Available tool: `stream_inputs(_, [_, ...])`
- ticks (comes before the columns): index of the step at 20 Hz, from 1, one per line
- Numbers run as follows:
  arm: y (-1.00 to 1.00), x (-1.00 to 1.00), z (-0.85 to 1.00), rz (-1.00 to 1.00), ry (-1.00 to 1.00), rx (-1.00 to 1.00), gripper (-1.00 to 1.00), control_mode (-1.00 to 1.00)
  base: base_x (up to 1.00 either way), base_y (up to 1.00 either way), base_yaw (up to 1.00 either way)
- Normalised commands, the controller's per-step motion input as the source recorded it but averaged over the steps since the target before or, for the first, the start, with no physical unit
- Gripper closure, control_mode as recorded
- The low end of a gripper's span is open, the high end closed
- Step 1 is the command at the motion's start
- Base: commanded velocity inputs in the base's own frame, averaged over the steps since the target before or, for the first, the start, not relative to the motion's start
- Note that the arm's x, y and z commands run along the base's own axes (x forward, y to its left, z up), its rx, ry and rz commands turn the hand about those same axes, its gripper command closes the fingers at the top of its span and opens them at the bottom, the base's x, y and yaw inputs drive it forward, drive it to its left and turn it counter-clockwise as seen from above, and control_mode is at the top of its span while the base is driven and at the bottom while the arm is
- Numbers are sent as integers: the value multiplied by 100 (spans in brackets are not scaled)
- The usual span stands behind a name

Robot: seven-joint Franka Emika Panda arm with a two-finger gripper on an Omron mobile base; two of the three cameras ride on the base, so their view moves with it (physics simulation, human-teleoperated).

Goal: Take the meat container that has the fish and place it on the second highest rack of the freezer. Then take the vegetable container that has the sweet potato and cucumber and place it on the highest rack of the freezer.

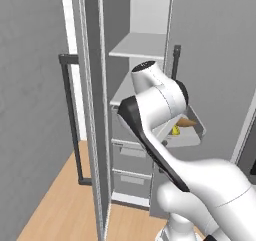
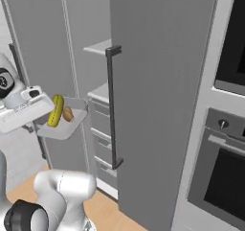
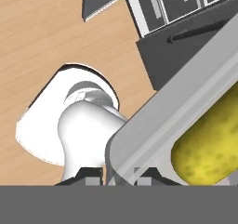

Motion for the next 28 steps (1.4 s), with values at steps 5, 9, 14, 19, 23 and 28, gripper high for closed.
stream_inputs(5, [0, 0, 0, 0, 0, 0, 100, 100, 85, -4, 28])
stream_inputs(9, [0, 0, 0, 0, 0, 0, 100, 100, 54, -9, 24])
stream_inputs(14, [0, 0, 0, 0, 0, 0, 100, 100, 48, -2, 23])
stream_inputs(19, [0, 0, 0, 0, 0, 0, 100, 100, 20, -3, 14])
stream_inputs(23, [9, 20, 61, 0, -23, 13, 100, -100, 0, 0, 0])
stream_inputs(28, [0, 76, 77, -8, -20, 16, 100, -100, 0, 0, 0])
